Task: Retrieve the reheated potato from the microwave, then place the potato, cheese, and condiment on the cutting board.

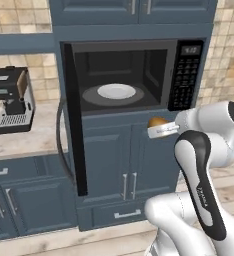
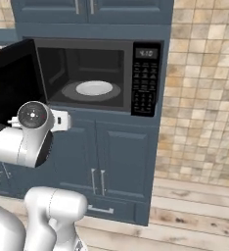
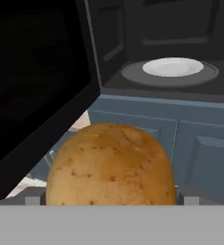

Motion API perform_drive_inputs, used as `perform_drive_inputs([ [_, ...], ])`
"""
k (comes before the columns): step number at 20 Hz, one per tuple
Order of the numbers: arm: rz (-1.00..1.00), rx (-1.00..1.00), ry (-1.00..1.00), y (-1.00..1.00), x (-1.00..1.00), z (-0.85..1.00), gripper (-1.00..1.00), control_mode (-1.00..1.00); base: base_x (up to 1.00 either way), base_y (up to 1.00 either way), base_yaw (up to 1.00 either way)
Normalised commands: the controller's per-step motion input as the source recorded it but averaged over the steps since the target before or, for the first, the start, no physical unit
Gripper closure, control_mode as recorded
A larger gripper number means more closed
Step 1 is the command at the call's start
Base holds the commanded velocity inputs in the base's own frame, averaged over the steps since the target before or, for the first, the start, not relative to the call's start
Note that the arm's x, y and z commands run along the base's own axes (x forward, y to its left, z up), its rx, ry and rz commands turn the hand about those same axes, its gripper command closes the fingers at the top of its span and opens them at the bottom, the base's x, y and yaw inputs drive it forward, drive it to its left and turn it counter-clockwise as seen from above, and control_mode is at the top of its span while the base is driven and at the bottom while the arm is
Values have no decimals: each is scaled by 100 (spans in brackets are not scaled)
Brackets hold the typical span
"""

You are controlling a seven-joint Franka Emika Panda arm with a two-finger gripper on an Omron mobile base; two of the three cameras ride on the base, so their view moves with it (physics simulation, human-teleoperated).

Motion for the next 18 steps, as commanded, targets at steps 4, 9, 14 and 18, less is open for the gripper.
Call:
perform_drive_inputs([
  [4,0,0,0,0,0,0,100,100,-54,-6,12],
  [9,0,0,0,0,0,0,100,100,-38,-9,40],
  [14,0,0,0,0,0,0,100,100,-34,-17,64],
  [18,0,0,0,0,0,0,100,100,-44,-42,43],
])
